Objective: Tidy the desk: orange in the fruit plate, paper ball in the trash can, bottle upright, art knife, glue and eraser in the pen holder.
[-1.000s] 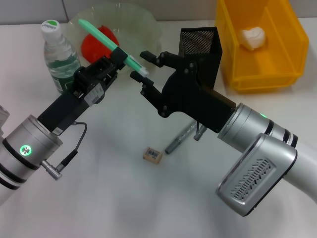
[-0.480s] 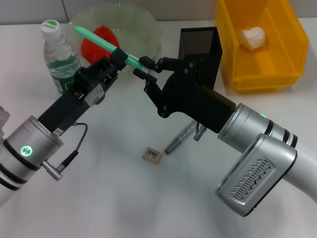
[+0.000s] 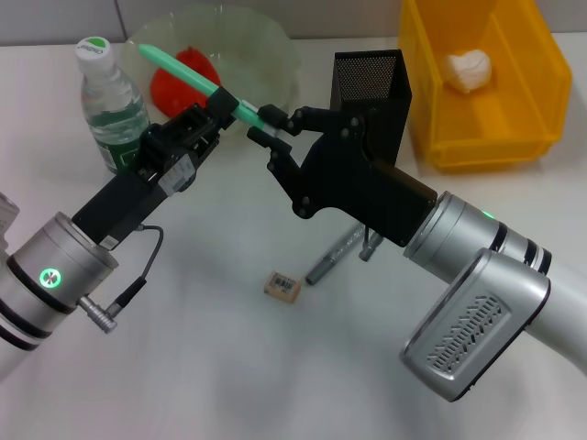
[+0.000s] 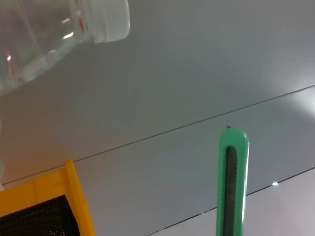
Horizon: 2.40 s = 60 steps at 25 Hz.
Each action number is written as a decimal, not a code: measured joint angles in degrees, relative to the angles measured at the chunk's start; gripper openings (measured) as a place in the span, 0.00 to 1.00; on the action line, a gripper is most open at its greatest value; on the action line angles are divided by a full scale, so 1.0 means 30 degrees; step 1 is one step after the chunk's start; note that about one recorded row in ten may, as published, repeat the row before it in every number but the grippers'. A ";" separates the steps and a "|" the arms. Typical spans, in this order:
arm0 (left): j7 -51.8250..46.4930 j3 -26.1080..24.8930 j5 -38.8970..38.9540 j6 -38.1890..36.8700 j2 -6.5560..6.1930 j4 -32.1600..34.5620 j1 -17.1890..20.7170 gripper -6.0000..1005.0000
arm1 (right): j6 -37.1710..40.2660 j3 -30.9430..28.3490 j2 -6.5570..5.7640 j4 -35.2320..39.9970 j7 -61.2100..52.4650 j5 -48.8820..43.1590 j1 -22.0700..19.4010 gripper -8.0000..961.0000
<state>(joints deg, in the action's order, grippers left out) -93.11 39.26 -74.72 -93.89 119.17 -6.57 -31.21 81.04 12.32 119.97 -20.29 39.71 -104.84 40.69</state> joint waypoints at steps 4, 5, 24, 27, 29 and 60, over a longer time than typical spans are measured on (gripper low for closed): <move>0.0010 0.0087 -0.0057 -0.0036 0.0001 0.0116 -0.0070 0.30 | 0.0024 0.0001 0.0000 -0.0005 -0.0003 0.0001 0.0001 0.15; 0.0025 0.0094 -0.0095 -0.0061 0.0003 0.0162 -0.0082 0.30 | 0.0026 0.0002 0.0000 -0.0003 -0.0005 0.0002 0.0000 0.15; 0.0261 -0.0004 -0.0162 -0.0022 0.0009 0.0198 0.0021 0.48 | -0.0033 -0.0088 0.0000 -0.0001 -0.0027 -0.0021 -0.0074 0.16; 0.0267 -0.0011 -0.0154 -0.0015 0.0003 0.0199 0.0048 0.60 | -0.0022 -0.0102 0.0001 -0.0002 -0.0026 -0.0021 -0.0094 0.16; 0.0281 -0.0016 -0.0152 -0.0010 0.0004 0.0199 0.0053 0.75 | 0.0005 -0.0106 0.0000 -0.0001 -0.0027 -0.0021 -0.0095 0.16; 0.2559 0.6730 -0.5476 -0.0708 -0.0999 1.3003 0.3327 0.84 | 0.0744 -0.0195 0.0001 0.0336 -0.1996 0.0170 -0.0919 0.18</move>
<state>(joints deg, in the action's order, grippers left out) -85.43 59.45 -91.15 -96.02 116.17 32.44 -21.23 83.27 11.74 119.97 -19.29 33.72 -104.33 37.94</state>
